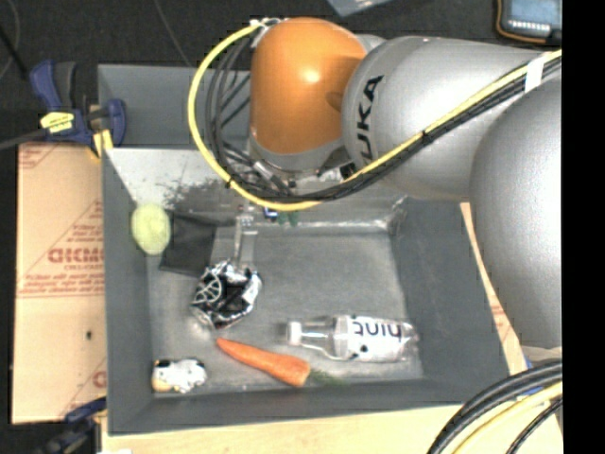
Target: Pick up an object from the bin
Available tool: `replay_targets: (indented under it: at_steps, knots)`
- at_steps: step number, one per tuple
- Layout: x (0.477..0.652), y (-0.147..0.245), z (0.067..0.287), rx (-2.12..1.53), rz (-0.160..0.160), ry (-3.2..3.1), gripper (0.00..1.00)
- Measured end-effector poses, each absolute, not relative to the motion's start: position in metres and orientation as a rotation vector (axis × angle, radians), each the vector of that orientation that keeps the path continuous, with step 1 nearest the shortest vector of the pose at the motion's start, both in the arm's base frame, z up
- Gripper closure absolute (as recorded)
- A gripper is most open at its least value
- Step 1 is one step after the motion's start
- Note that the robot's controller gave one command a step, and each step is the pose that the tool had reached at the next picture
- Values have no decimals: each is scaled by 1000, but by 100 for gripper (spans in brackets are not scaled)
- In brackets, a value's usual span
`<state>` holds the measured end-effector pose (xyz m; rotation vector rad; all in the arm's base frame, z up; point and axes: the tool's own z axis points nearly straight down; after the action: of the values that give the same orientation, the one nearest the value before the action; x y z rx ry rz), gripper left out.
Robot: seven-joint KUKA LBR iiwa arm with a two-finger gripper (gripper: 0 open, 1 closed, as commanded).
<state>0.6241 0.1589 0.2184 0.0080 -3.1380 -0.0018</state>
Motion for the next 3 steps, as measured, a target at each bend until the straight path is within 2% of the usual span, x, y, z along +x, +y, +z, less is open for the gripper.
replay_targets:
  at_steps: [1,2,3]
  knots:
    - [624,158,221,7,-2,-3140,0]
    - [614,169,187,-28,-6,-3146,0]
    - [604,178,140,-75,-6,-3143,0]
